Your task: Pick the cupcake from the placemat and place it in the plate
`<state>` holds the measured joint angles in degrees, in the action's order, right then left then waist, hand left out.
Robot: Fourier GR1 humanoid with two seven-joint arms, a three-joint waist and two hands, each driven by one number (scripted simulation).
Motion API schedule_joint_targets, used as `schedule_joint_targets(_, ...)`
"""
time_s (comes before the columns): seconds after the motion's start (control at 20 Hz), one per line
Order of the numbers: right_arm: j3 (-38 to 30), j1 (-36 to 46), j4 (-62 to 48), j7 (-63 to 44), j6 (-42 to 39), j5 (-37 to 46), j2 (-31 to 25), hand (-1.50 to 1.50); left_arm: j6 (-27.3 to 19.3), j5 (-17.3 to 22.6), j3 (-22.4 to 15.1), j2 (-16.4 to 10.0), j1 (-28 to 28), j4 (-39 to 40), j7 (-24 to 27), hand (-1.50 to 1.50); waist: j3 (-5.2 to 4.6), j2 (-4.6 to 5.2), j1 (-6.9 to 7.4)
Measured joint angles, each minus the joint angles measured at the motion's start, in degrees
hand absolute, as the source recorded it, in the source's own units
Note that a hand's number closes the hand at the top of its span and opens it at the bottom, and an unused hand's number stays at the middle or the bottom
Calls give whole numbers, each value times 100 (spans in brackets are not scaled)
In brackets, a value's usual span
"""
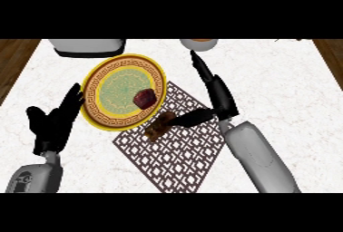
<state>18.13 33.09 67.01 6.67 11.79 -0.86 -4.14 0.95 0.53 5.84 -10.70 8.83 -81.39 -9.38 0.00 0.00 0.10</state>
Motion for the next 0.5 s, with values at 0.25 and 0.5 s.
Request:
schedule_joint_targets(0.25,-413,47,-272,186,-346,160,-86,-150,23,-28,35,-1,45,-45,-65,0,1,1,6)
schedule_joint_targets(0.5,-659,-68,-293,183,-607,343,-252,-150,-28,-96,9,54,94,-121,-193,0,-1,0,2)
